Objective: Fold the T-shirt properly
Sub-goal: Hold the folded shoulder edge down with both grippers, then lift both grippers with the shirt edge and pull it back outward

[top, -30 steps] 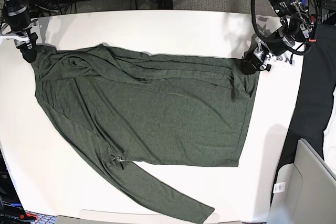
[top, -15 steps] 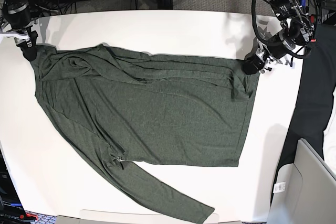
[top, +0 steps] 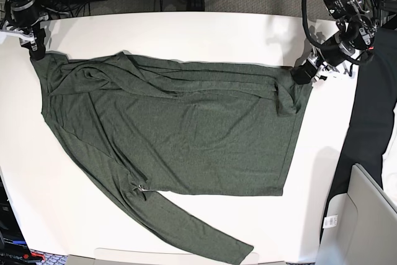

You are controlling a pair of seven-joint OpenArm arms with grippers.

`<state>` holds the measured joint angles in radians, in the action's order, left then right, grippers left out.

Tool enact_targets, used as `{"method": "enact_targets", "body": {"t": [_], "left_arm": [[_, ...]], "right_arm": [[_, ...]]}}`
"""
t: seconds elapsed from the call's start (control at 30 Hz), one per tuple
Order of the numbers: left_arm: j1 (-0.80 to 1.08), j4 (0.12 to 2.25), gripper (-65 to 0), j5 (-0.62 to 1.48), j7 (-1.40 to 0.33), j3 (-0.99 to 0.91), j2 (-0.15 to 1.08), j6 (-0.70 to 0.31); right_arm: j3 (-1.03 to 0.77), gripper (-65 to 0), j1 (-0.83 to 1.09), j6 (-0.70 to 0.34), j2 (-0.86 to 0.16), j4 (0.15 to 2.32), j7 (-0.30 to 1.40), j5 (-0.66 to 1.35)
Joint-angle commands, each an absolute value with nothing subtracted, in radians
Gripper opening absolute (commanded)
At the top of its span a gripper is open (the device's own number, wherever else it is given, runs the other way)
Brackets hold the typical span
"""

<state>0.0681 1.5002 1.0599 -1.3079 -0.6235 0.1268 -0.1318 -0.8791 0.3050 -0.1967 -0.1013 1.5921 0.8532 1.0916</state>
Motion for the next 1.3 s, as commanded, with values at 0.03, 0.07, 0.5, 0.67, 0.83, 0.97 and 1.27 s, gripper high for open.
{"method": "enact_targets", "body": {"t": [0.03, 0.07, 0.5, 0.67, 0.83, 0.97, 1.27], "left_arm": [[0.074, 1.521, -64.9, 1.087, -1.316, -0.625, 0.139, -0.134], [0.074, 1.521, -64.9, 1.087, -1.316, -0.625, 0.139, -0.134], [0.093, 1.526, -65.0, 1.089, -1.317, -0.630, 0.143, -0.134], [0.094, 1.526, -65.0, 1.089, -1.317, -0.630, 0.143, -0.134], [0.096, 1.527, -65.0, 1.090, -1.317, -0.631, 0.145, -0.134], [0.096, 1.540, -65.0, 1.090, -1.342, -0.631, 0.159, -0.136], [0.173, 1.639, -65.0, 1.092, -1.342, -0.633, 0.160, -0.136]], "right_arm": [[-0.886, -45.1, 0.312, -0.202, -0.101, 1.610, 0.855, 1.116], [-0.886, -45.1, 0.315, -0.202, -0.096, 1.610, 0.854, 1.116], [-0.885, -45.2, 0.182, -0.196, -0.097, 1.428, 0.854, 1.110], [-0.885, -46.8, 0.166, -0.196, -0.097, 1.386, 0.858, 1.116], [-0.885, -59.9, 0.173, -0.206, -0.097, 1.386, 0.860, 1.118], [-0.885, -64.7, 0.186, -0.283, -0.097, 1.386, 0.889, 1.148], [-0.885, -64.7, 0.274, -0.318, -0.097, 1.443, 0.898, 1.193]]}}
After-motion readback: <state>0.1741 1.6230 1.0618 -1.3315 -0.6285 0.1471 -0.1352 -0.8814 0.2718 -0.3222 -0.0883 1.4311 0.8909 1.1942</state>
